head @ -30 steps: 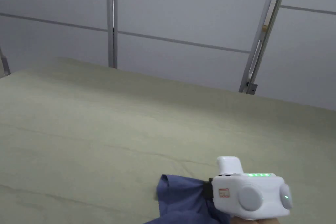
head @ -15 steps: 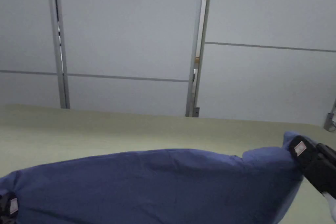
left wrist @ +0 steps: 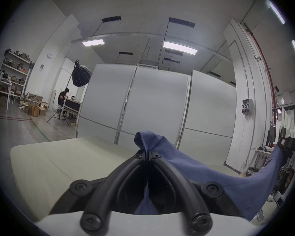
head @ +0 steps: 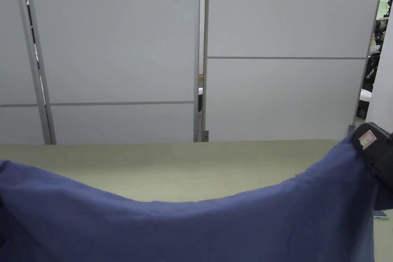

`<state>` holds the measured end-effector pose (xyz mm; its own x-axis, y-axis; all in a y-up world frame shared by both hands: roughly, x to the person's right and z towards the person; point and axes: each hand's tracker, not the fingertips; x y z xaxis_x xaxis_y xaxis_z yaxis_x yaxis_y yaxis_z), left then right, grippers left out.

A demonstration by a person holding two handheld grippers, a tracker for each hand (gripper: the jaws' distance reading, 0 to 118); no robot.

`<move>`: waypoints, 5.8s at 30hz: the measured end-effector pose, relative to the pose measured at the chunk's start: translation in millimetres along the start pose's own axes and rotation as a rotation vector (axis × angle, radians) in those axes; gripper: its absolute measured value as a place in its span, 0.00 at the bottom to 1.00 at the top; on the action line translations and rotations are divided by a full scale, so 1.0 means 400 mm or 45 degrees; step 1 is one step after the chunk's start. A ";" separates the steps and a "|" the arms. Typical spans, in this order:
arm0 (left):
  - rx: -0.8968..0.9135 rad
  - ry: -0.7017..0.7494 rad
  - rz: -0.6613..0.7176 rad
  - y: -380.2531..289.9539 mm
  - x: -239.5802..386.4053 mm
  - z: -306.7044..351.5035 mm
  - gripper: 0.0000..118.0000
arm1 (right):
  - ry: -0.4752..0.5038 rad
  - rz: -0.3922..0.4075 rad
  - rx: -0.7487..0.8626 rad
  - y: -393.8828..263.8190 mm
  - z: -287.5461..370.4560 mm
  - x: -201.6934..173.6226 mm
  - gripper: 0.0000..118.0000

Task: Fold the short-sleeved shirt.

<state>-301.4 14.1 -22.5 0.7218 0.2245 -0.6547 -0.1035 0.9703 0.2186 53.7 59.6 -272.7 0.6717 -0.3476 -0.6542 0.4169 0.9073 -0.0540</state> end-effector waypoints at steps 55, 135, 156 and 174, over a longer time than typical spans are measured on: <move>-0.854 0.007 -0.073 -0.450 -0.206 0.055 0.02 | -0.123 0.321 -0.939 -0.405 0.145 0.195 0.02; -0.927 -0.090 -0.084 -0.353 -0.139 -0.307 0.04 | -0.370 0.250 -0.887 -0.448 -0.180 0.254 0.07; -0.575 0.009 -0.131 -0.445 -0.136 -0.406 0.98 | -0.306 0.305 -0.726 -0.496 -0.288 0.304 1.00; -0.813 0.023 -0.107 -0.421 -0.134 -0.219 0.66 | -0.278 0.353 -0.475 -0.372 -0.044 0.281 0.01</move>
<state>-382.7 -153.3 -87.8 0.7341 0.1416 -0.6641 -0.4381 0.8460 -0.3039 56.5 -110.4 -351.4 0.8550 -0.0868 -0.5114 -0.0153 0.9812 -0.1922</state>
